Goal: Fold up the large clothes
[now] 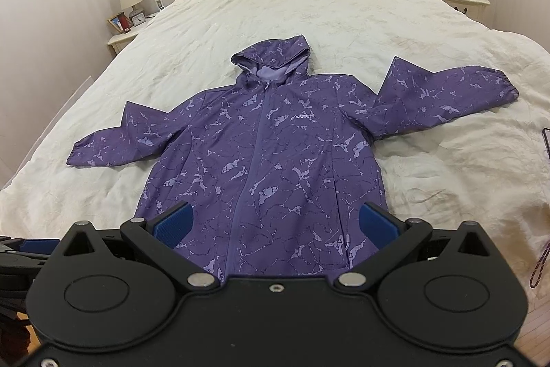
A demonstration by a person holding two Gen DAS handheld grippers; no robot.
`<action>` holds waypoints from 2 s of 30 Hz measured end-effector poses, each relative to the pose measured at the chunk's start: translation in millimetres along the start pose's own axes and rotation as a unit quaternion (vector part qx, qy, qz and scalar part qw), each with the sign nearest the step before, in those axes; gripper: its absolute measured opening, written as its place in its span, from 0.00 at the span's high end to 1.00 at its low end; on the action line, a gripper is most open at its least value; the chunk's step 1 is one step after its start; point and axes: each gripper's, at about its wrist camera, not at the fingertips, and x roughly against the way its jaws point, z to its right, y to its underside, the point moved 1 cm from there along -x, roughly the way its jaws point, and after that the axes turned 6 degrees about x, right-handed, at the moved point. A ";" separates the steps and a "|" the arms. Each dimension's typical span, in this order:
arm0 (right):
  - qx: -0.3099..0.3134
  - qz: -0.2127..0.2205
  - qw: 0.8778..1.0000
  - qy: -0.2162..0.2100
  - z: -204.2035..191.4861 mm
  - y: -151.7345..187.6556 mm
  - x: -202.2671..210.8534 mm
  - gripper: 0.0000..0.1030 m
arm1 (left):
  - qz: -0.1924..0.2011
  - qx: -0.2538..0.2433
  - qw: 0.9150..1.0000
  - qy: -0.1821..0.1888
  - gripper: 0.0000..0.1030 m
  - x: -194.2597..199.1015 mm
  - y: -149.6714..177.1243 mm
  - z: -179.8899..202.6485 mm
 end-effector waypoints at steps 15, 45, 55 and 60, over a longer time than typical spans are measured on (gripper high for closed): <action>-0.001 0.000 1.000 -0.002 2.4 -0.7 -0.6 0.01 | -0.001 -0.001 1.000 0.001 0.13 -1.1 -1.9 1.3; 0.068 0.118 0.991 -0.018 -40.7 -58.5 -36.3 0.01 | 0.044 0.088 0.984 0.149 0.14 -56.4 -76.4 -60.1; 0.073 0.146 0.986 -0.047 -71.1 -104.0 -92.3 0.01 | 0.068 0.081 0.987 0.118 0.13 -116.8 -135.9 -124.6; 0.077 0.110 0.989 -0.064 -89.5 -122.4 -125.2 0.01 | 0.066 0.120 0.987 0.087 0.13 -156.9 -159.7 -182.5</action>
